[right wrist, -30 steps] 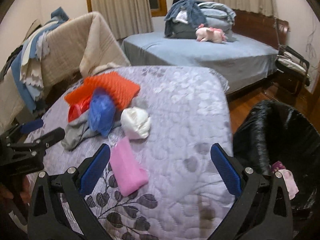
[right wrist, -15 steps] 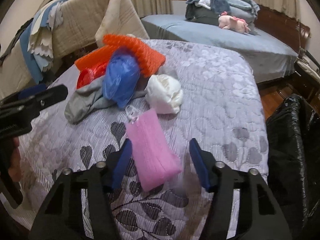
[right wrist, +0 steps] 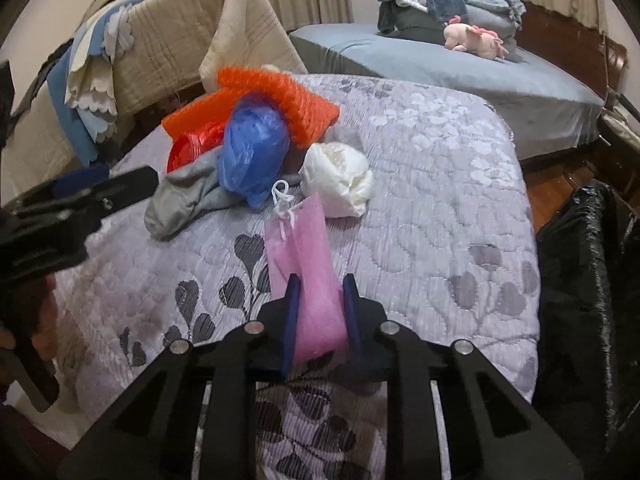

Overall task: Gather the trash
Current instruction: 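Return to the bed and grasp the pink bag with the right tool, then grasp the orange mesh sleeve with the left tool while the right tool holds the pink bag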

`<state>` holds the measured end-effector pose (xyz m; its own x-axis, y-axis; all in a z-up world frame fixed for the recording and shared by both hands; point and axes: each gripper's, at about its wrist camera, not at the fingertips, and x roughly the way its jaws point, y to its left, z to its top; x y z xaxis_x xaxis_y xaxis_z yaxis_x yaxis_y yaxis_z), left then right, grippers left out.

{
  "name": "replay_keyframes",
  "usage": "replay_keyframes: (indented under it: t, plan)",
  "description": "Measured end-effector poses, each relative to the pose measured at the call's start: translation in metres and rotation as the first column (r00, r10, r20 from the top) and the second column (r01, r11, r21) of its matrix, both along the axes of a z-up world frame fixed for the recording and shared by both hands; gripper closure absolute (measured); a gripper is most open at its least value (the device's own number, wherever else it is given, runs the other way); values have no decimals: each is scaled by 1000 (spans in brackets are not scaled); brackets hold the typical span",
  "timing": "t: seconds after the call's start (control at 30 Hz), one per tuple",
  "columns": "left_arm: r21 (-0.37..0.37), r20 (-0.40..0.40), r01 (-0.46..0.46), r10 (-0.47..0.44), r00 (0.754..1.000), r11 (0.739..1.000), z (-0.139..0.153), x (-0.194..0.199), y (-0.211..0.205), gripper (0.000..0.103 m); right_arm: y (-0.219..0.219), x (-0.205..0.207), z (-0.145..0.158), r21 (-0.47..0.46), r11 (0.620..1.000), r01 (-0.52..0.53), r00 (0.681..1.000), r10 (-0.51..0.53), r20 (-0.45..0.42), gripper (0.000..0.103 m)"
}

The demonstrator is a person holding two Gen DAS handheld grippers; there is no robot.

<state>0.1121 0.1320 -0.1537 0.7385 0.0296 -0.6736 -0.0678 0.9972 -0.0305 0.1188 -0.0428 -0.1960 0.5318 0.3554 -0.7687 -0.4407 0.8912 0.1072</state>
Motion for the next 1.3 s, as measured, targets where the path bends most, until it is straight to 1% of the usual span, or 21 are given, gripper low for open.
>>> replay_keyframes:
  t: [0.17, 0.3, 0.4, 0.47, 0.53, 0.73, 0.87, 1.03, 1.1, 1.17, 1.2, 1.27, 1.3]
  plan:
    - [-6, 18, 17, -17, 1000, 1000, 7, 4, -6, 7, -14, -4, 25, 23, 999, 24, 999, -25, 39, 82]
    - [-9, 36, 34, -34, 999, 999, 13, 14, -12, 9, -27, 10, 39, 57, 995, 80, 994, -84, 63, 82]
    - [-20, 39, 53, -52, 998, 998, 16, 26, -17, 14, -32, 24, 43, 57, 993, 106, 991, -111, 81, 82]
    - [-26, 44, 67, -66, 997, 997, 19, 36, -21, 19, -34, 33, 44, 57, 992, 113, 989, -118, 91, 82]
    - [-23, 48, 75, -74, 996, 997, 21, 45, -23, 22, -36, 42, 45, 52, 992, 118, 987, -122, 100, 82]
    - [-31, 67, 84, -82, 994, 996, 32, 80, -30, 22, -37, 66, 49, 55, 990, 134, 982, -140, 128, 82]
    - [-31, 49, 67, -65, 997, 997, 31, 102, -32, 22, -36, 75, 48, 49, 990, 135, 981, -140, 136, 82]
    - [-36, -13, 58, -58, 998, 998, 17, 125, -34, 22, -36, 80, 46, 55, 989, 140, 981, -146, 130, 82]
    - [-46, -28, 58, -59, 998, 997, 13, 130, -34, 31, -36, 82, 46, 56, 989, 140, 981, -146, 127, 82]
    - [-54, -43, 67, -69, 997, 996, 9, 133, -35, 47, -36, 82, 45, 55, 988, 141, 981, -147, 124, 82]
    - [-58, -48, 73, -75, 996, 996, 8, 134, -37, 51, -35, 81, 44, 56, 988, 143, 981, -149, 121, 82]
    - [-63, -48, 75, -78, 996, 995, 7, 134, -38, 69, -36, 81, 44, 59, 987, 147, 981, -153, 119, 82]
    - [-67, -43, 76, -79, 996, 995, 8, 133, -37, 71, -36, 82, 45, 60, 987, 148, 981, -154, 120, 82]
